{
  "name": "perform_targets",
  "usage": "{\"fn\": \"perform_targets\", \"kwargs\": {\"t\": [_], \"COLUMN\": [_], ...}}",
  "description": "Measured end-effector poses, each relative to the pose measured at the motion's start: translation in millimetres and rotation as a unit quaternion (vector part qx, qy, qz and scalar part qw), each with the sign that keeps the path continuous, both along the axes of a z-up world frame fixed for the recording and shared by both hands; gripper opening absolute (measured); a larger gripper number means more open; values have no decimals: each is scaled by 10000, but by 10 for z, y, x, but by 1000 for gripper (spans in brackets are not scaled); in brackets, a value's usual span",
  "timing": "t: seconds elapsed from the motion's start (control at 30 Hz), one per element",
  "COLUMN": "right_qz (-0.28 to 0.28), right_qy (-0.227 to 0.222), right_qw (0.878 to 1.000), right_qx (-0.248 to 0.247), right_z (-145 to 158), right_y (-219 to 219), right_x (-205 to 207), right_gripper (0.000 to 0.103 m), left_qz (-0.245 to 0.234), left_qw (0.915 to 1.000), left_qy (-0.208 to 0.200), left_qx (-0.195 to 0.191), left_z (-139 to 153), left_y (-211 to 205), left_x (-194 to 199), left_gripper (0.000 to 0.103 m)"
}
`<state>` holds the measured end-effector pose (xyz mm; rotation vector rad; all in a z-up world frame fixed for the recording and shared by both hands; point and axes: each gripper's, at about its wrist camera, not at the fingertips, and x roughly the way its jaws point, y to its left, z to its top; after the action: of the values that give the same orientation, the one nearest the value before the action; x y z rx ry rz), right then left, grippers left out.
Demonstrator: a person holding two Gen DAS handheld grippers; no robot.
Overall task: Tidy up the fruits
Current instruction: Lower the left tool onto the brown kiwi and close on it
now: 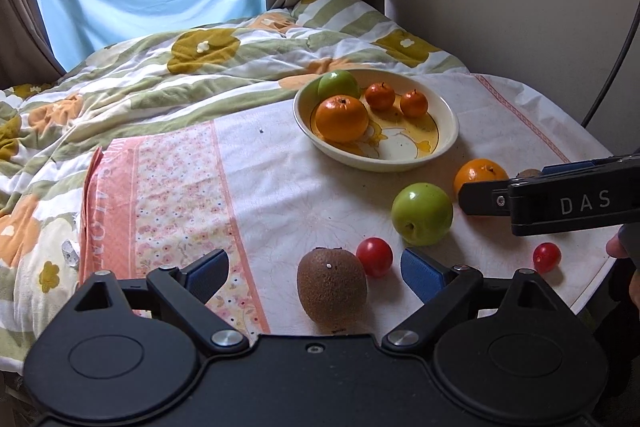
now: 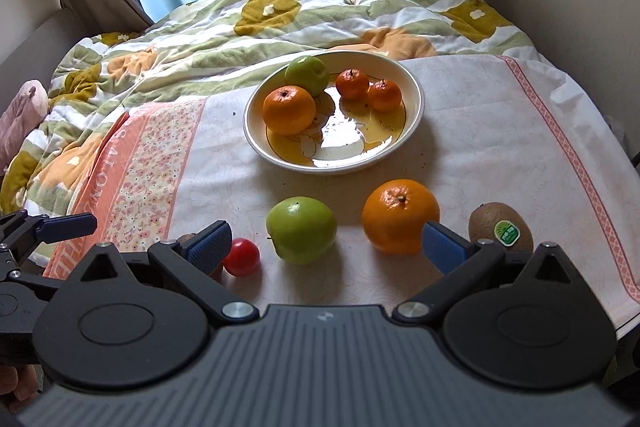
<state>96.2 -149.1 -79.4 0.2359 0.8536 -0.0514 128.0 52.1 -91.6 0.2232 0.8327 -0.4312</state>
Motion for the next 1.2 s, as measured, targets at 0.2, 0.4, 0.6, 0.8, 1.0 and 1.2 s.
{"fn": "perform_targets", "kwargs": {"t": [0.2,0.4,0.6,0.8,1.0,1.2], "right_qz": [-164,-279,-286,-201,-170,-171], "right_qy": [53,33,74,68,88,102], "right_qw": [9997,9993,9991,9994,9996,9997], "right_qx": [190,237,315,285,226,148], "right_z": [-230,-346,-430,-433,-442,-452], "right_y": [62,89,106,148,186,222], "right_x": [87,196,292,349,406,450], "right_gripper": [103,103,103,103,103,103], "left_qz": [-219,-248,-248,-304,-288,-227], "left_qw": [9994,9984,9983,9975,9977,9981], "left_qy": [87,86,149,181,235,292], "left_qx": [261,491,507,607,571,491], "left_z": [-288,-484,-567,-617,-615,-611], "left_y": [-119,-210,-245,-299,-287,-260], "left_x": [0,38,118,165,182,178], "left_gripper": [87,80,75,57,56,56]}}
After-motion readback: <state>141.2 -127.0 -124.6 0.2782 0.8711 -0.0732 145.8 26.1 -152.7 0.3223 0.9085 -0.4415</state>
